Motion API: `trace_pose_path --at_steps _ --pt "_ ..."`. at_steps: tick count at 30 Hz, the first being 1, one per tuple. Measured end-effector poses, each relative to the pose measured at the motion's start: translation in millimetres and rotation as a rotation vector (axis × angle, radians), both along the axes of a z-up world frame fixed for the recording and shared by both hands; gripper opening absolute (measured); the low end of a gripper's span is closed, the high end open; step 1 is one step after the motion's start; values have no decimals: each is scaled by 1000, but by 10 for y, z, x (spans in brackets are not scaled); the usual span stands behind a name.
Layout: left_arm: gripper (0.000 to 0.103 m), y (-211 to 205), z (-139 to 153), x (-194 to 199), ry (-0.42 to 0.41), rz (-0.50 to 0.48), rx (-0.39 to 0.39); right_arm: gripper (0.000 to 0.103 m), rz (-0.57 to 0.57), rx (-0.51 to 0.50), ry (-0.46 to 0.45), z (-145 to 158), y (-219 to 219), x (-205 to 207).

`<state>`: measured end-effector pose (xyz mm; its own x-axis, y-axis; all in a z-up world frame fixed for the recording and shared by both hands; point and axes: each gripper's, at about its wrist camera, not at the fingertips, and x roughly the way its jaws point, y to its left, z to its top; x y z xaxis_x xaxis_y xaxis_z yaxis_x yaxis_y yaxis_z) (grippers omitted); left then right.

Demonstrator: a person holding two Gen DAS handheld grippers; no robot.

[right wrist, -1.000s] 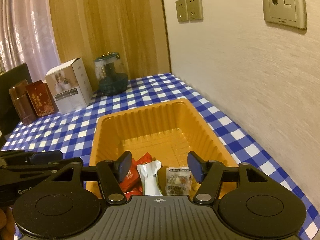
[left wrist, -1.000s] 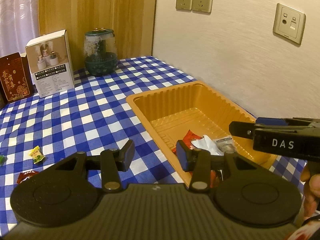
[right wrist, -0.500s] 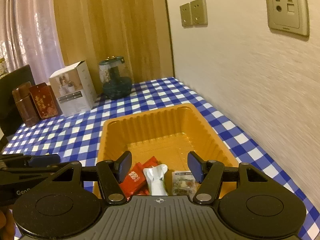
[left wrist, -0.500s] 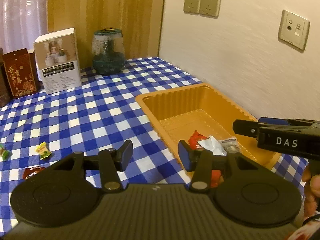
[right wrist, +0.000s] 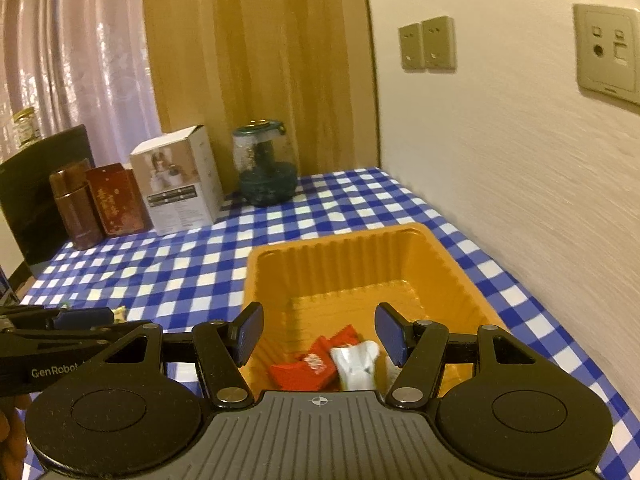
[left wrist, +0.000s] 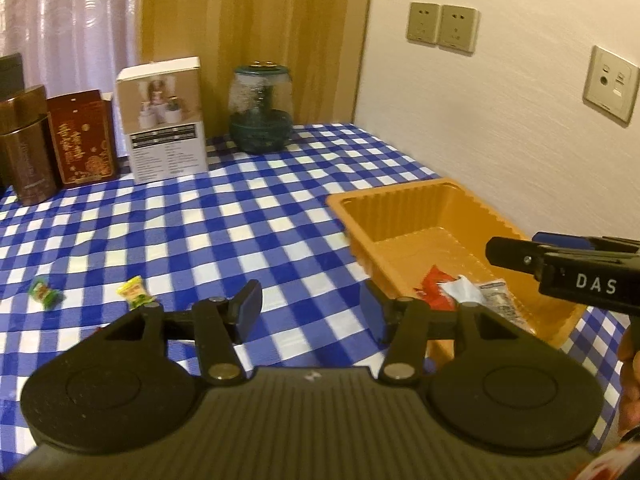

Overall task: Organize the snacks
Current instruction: 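Move both tools back toward the remaining snacks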

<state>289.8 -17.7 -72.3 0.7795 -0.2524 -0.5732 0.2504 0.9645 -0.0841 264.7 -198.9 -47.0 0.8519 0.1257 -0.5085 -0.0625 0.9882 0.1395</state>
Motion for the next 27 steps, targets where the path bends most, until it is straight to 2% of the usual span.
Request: trace_pose_path --at_steps 18,27 --pt "52 1186 -46 -138 33 228 39 62 194 -6 -20 17 779 102" --pt "52 1639 -161 -115 70 326 37 62 289 15 40 -90 1151 252"
